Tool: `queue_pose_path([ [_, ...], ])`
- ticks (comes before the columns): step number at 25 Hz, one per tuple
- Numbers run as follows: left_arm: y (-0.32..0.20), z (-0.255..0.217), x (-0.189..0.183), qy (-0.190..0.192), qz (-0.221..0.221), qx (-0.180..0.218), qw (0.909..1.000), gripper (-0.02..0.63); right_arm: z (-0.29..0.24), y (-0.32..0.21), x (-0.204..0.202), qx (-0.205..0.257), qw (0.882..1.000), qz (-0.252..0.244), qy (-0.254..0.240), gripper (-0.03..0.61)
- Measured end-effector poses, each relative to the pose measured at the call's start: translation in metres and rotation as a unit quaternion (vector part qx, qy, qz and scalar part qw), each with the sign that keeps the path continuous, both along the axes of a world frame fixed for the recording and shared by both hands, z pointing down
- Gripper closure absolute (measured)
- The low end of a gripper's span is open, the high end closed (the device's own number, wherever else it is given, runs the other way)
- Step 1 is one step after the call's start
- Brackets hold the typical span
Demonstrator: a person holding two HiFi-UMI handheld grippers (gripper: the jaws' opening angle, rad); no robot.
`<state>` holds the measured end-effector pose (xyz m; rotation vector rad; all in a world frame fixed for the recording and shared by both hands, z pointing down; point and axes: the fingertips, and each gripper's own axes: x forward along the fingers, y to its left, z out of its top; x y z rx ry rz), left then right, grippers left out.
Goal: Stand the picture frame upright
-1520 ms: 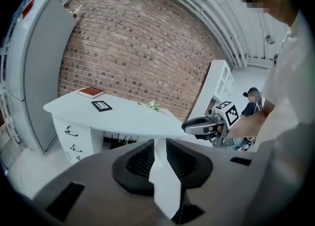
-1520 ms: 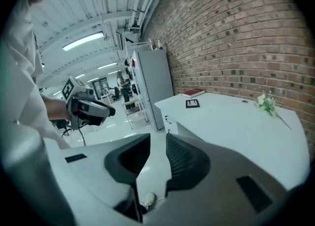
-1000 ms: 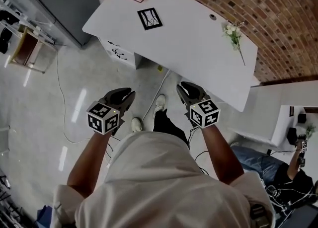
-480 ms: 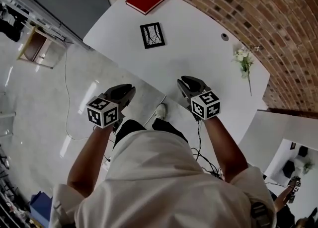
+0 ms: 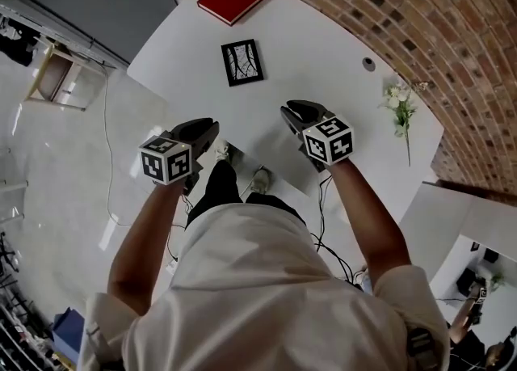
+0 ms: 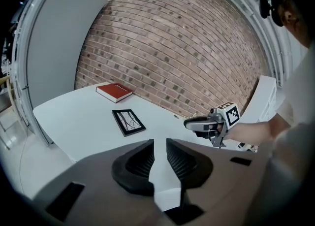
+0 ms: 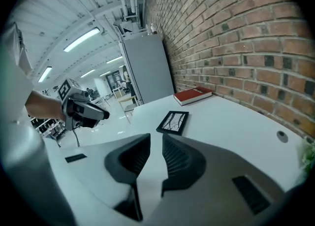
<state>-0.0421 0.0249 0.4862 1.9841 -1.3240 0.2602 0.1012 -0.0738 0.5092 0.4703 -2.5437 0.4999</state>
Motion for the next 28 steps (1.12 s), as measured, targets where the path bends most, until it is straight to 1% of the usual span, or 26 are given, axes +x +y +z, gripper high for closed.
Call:
queue_pose_path([
  [6,-0.043,0.021,-0.02,0.024,0.008,-0.013,0.9996,0.534,0.013,-0.04,-0.02,-0.014,1.0,0.012,0.013,0.499],
  [14,-0.093,0.048,-0.038,0.023,0.039,-0.038,0.9983,0.528,0.039,-0.088,-0.046,-0.043,0.998,0.023,0.041,0.499],
  [21,-0.126,0.08,-0.047,0.042,0.055,-0.067,0.9953,0.52,0.067,-0.115,-0.079,-0.082,0.995,0.016,0.058,0.499],
  [28,-0.157,0.104,-0.06,0.07,0.051,-0.092,0.992,0.514,0.091,-0.137,-0.109,-0.115,0.99,0.001,0.083,0.499],
])
